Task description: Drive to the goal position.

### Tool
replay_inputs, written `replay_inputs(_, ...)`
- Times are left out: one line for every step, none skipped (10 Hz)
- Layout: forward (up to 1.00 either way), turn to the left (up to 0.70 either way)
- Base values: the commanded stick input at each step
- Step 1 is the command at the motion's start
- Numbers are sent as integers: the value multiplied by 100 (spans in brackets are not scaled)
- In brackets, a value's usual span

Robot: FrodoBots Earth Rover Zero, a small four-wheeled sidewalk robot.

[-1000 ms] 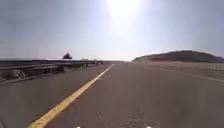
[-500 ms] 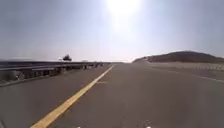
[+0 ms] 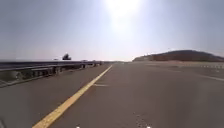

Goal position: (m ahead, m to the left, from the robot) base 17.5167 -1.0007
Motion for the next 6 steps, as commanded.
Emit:
replay_inputs(70, 0)
replay_inputs(70, 0)
replay_inputs(70, 0)
replay_inputs(70, 0)
replay_inputs(70, 0)
replay_inputs(70, 0)
